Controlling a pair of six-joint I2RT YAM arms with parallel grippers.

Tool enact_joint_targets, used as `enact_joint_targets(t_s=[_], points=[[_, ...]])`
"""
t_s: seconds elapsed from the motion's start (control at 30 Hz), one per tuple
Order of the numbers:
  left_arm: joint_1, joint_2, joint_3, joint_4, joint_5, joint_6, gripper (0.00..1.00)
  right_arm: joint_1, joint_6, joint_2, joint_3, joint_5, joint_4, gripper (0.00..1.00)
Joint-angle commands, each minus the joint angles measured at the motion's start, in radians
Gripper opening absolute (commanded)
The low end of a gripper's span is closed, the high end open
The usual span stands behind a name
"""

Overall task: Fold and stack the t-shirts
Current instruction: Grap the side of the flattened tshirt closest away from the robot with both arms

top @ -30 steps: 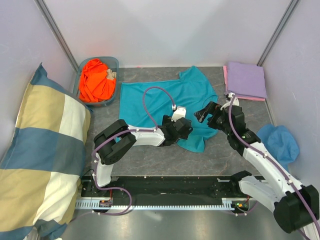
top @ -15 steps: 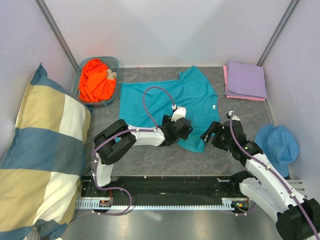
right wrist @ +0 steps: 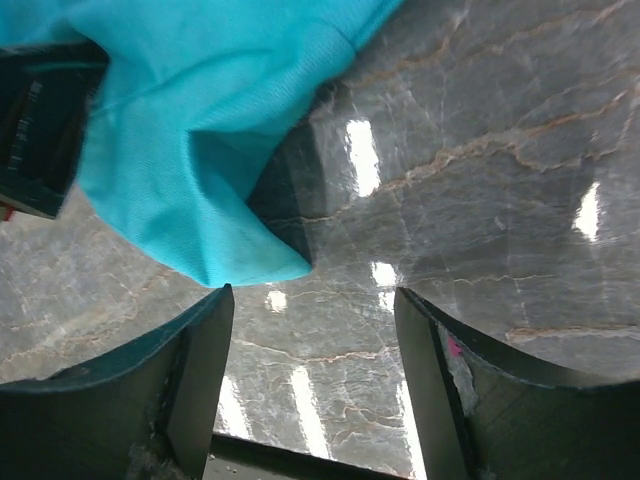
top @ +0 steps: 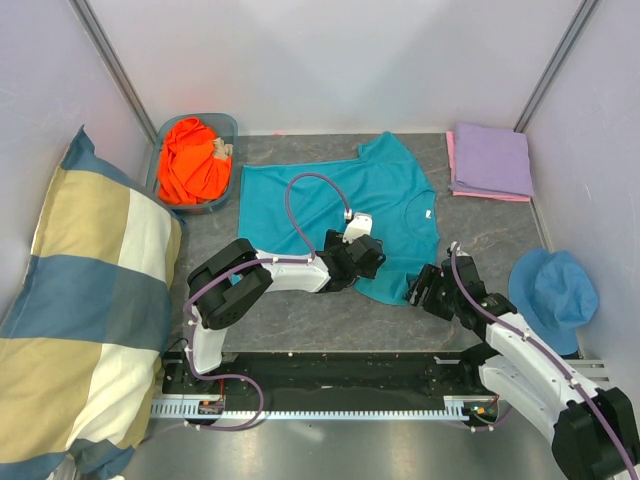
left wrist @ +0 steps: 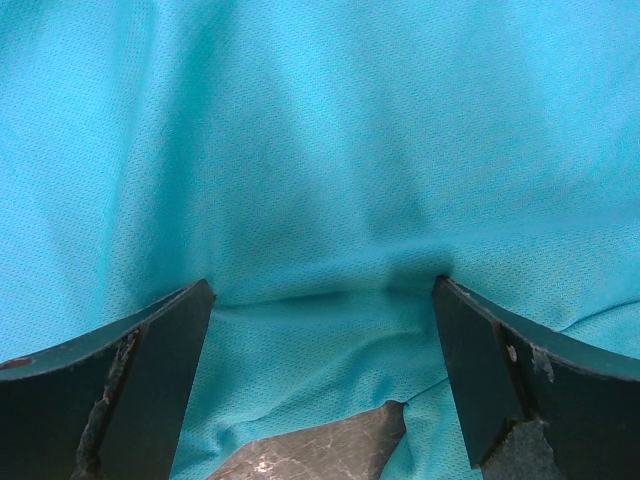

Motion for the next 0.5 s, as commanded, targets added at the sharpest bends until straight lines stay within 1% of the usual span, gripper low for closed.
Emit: enact_joint_targets(t_s=[0.0,0.13,0.47], points=[[-0.003,0.028,-0.027,-0.088,0.070,0.013,1.00,0.010,0.034,0.028,-0.044,-0.043,0.110,0.71],[-0.002,0.030,-0.033,-0.091,0.067,0.011,1.00,0.011,0.044,0.051,-0.071,-0.055,0.158,0.66],[-0.002,0.028,-0.031,-0.091,0.067,0.011,1.00,0.024,0.050,0.129,-0.093,-0.068,0.258,0.61]])
